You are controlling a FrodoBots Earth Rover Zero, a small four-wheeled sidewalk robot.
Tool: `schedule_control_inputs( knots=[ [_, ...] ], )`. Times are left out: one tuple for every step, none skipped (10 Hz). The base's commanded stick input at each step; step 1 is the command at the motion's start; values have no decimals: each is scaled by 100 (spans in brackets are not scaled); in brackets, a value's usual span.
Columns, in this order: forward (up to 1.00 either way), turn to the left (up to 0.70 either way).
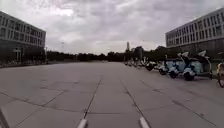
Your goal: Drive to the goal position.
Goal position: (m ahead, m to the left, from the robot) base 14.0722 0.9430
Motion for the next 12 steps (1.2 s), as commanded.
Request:
schedule_control_inputs(
  knots=[
    [70,0],
    [70,0],
    [70,0],
    [70,0],
    [70,0],
    [70,0],
    [70,0],
    [70,0],
    [70,0],
    [70,0],
    [70,0],
    [70,0]
  ],
)
